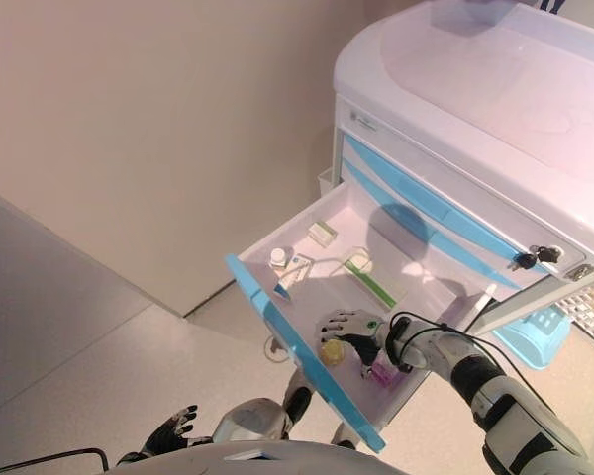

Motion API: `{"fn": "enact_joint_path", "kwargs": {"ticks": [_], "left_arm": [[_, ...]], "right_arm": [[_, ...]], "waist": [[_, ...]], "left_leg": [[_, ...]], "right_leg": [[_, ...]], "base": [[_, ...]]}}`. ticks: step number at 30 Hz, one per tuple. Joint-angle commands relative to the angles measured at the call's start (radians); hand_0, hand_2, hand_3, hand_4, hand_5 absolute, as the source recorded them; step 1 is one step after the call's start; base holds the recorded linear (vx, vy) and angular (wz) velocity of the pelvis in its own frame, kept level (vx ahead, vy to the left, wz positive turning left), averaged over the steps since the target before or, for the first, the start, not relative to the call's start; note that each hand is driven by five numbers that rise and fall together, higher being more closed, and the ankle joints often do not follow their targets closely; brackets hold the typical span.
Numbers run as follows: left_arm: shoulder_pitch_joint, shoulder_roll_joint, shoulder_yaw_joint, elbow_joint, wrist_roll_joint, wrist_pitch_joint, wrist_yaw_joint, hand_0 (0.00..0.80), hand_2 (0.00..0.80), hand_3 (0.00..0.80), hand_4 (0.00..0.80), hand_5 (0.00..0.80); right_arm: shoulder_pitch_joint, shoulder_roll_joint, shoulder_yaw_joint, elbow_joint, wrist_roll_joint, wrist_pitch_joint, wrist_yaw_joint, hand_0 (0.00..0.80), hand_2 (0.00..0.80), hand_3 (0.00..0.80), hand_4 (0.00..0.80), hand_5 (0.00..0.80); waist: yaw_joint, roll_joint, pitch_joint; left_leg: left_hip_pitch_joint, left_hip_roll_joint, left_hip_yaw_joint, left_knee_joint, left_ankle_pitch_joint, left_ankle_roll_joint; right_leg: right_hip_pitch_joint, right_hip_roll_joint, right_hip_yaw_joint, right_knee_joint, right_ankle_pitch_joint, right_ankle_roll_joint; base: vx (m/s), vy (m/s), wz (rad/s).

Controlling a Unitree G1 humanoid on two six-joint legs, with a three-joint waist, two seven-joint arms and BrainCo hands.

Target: Open the drawer and pick up the medicine

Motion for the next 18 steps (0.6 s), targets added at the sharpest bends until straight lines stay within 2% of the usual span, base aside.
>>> {"fn": "enact_joint_path", "kwargs": {"ticks": [1,18], "left_arm": [[-0.01,-0.013,-0.035,0.001,0.023,-0.036,0.007,0.0,0.0,0.0,0.0,0.0],[0.0,-0.025,-0.038,0.003,0.029,-0.04,0.011,0.0,0.0,0.0,0.0,0.0]], "right_arm": [[0.003,-0.007,0.037,-0.03,-0.005,0.018,-0.046,0.0,0.0,0.0,0.0,0.0],[0.019,0.023,0.019,-0.029,-0.015,0.094,-0.115,0.0,0.0,0.0,0.0,0.0]], "waist": [[0.016,0.006,-0.014],[0.02,0.021,-0.014]], "left_leg": [[-0.014,-0.028,-0.017,-0.015,-0.064,-0.044],[-0.014,-0.034,-0.029,-0.018,-0.062,-0.042]], "right_leg": [[-0.001,-0.012,0.016,0.017,-0.007,0.021],[0.0,-0.017,0.005,0.021,-0.009,0.02]], "base": [[0.005,0.01,0.03],[0.001,0.001,0.0]]}}
